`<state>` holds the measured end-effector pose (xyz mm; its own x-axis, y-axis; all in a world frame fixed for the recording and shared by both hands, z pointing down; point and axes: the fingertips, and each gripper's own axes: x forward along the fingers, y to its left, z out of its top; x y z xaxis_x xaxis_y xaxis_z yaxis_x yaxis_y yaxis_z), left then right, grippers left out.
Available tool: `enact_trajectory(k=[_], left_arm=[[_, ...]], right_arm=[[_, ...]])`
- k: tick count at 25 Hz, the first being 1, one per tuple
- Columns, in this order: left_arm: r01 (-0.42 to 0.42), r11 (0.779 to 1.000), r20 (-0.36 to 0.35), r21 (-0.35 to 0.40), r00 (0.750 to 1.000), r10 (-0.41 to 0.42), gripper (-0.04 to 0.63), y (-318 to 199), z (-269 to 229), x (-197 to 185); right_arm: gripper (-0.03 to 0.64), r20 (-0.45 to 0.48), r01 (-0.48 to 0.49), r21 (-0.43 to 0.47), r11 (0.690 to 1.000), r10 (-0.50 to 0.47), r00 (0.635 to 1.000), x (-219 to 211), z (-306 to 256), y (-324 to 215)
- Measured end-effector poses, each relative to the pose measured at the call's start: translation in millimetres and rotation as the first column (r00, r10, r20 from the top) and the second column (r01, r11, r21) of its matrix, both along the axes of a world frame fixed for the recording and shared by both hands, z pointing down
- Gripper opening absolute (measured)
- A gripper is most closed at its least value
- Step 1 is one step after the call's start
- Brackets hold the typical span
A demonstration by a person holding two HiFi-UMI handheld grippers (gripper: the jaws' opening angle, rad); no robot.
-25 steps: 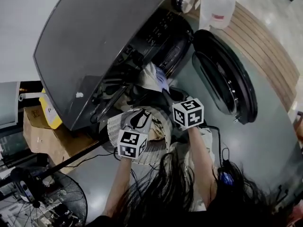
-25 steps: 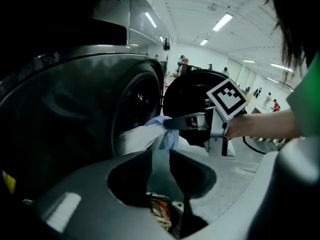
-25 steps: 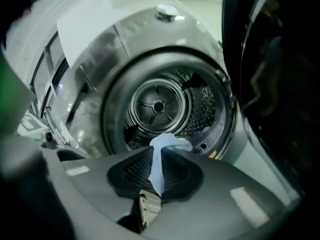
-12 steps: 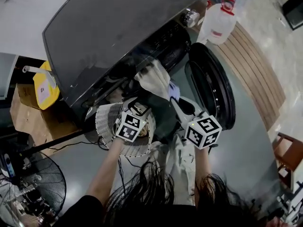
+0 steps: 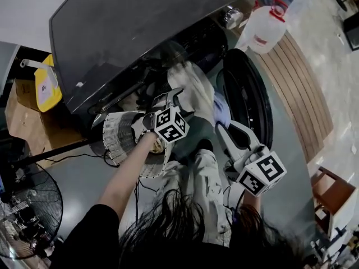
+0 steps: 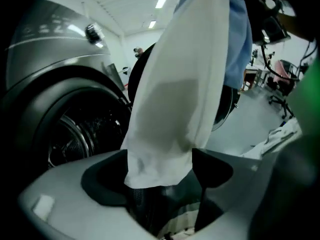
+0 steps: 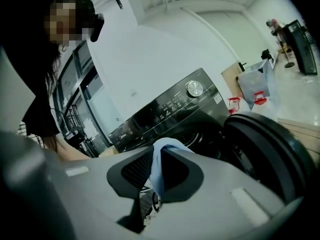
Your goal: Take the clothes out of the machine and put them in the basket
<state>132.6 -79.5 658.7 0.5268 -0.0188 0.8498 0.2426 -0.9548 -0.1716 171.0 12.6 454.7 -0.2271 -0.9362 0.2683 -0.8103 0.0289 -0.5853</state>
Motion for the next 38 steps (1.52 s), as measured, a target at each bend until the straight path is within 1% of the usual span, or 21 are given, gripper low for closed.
enact_trajectory(k=[2,3,5,6,7,9,10,13,15,18,21,22,24,25,26,29,31,34,36,38], left_arm=[[-0.059,0.997,-0.015,0.048,0.998,0.06,0.385,3.0,-1.2,19.2],[-0.069,0.996,-0.023,0.055,0.997,0.07,0.385,4.4,-1.3,28.4],[-0.039,0.999,-0.044,0.024,0.998,0.04,0.381,6.1,-1.3,43.4],[-0.006,1.0,-0.057,-0.007,0.998,0.005,0.337,6.7,-2.1,48.5],[0.031,0.999,-0.072,-0.041,0.997,-0.034,0.254,7.1,-3.9,52.4],[0.098,0.991,-0.103,-0.094,0.989,-0.107,0.057,7.1,-10.7,57.7],[0.123,0.986,-0.115,-0.111,0.984,-0.136,0.018,7.1,-15.2,58.8],[0.171,0.97,-0.157,-0.174,0.968,-0.198,0.017,7.2,-36.2,54.3],[0.204,0.951,-0.199,-0.231,0.947,-0.251,0.016,4.1,-58.6,47.3],[0.25,0.921,-0.266,-0.299,0.905,-0.332,0.016,-2.2,-102.7,36.0],[0.273,0.905,-0.328,-0.326,0.865,-0.379,0.015,-3.3,-149.0,25.4],[0.282,0.895,-0.346,-0.345,0.848,-0.401,0.015,-2.0,-164.4,21.0],[0.303,0.868,-0.384,-0.394,0.804,-0.454,0.015,1.2,-196.3,11.6],[0.31,0.858,-0.407,-0.409,0.78,-0.476,0.016,2.4,-213.0,7.5],[0.314,0.853,-0.431,-0.417,0.758,-0.49,0.015,3.8,-229.3,3.8],[0.321,0.849,-0.493,-0.42,0.704,-0.511,0.015,10.4,-275.6,-7.0],[0.323,0.848,-0.529,-0.42,0.672,-0.519,0.015,14.4,-304.2,-14.6],[0.323,0.853,-0.584,-0.41,0.625,-0.517,0.015,19.0,-344.9,-27.3],[0.33,0.856,-0.619,-0.398,0.592,-0.516,0.015,21.2,-371.2,-37.4],[0.349,0.854,-0.648,-0.385,0.557,-0.52,0.015,23.0,-398.7,-49.0]], right_arm=[[0.064,-0.005,0.013,0.011,1.0,-0.013,1.0,4.5,-8.4,6.5],[0.064,-0.008,0.018,0.014,1.0,-0.018,1.0,6.7,-11.9,9.5],[0.064,-0.017,0.024,0.017,1.0,-0.023,1.0,10.0,-17.2,13.9],[0.064,-0.022,0.024,0.018,1.0,-0.024,0.999,11.2,-19.3,15.3],[0.064,-0.027,0.024,0.018,1.0,-0.023,0.999,12.7,-20.8,16.1],[0.064,-0.036,0.023,0.016,1.0,-0.023,0.999,18.2,-22.3,16.9],[0.064,-0.036,0.024,0.018,1.0,-0.023,0.999,21.7,-23.0,17.0],[0.064,-0.032,0.029,0.021,0.999,-0.029,0.999,30.7,-24.7,17.1],[0.064,-0.054,0.043,0.0,0.999,-0.043,0.998,35.2,-22.2,17.3],[0.064,-0.114,0.085,-0.058,0.995,-0.091,0.989,38.1,-14.3,17.4],[0.064,-0.158,0.137,-0.1,0.985,-0.152,0.976,35.3,-9.0,13.7],[0.064,-0.169,0.153,-0.115,0.981,-0.171,0.971,32.4,-7.6,12.3],[0.066,-0.192,0.188,-0.144,0.972,-0.213,0.958,24.0,-5.8,9.2],[0.066,-0.207,0.207,-0.157,0.966,-0.237,0.949,19.6,-6.0,7.4],[0.066,-0.226,0.229,-0.167,0.959,-0.263,0.938,15.4,-7.1,5.5],[0.067,-0.281,0.298,-0.186,0.936,-0.342,0.897,3.5,-14.9,0.1],[0.071,-0.283,0.344,-0.181,0.921,-0.383,0.879,-6.0,-23.1,-3.6],[0.087,-0.274,0.414,-0.171,0.894,-0.446,0.852,-24.3,-35.9,-7.4],[0.115,-0.277,0.473,-0.161,0.866,-0.5,0.82,-40.1,-44.9,-7.9],[0.164,-0.275,0.544,-0.156,0.824,-0.566,0.778,-59.3,-51.5,-4.4]])
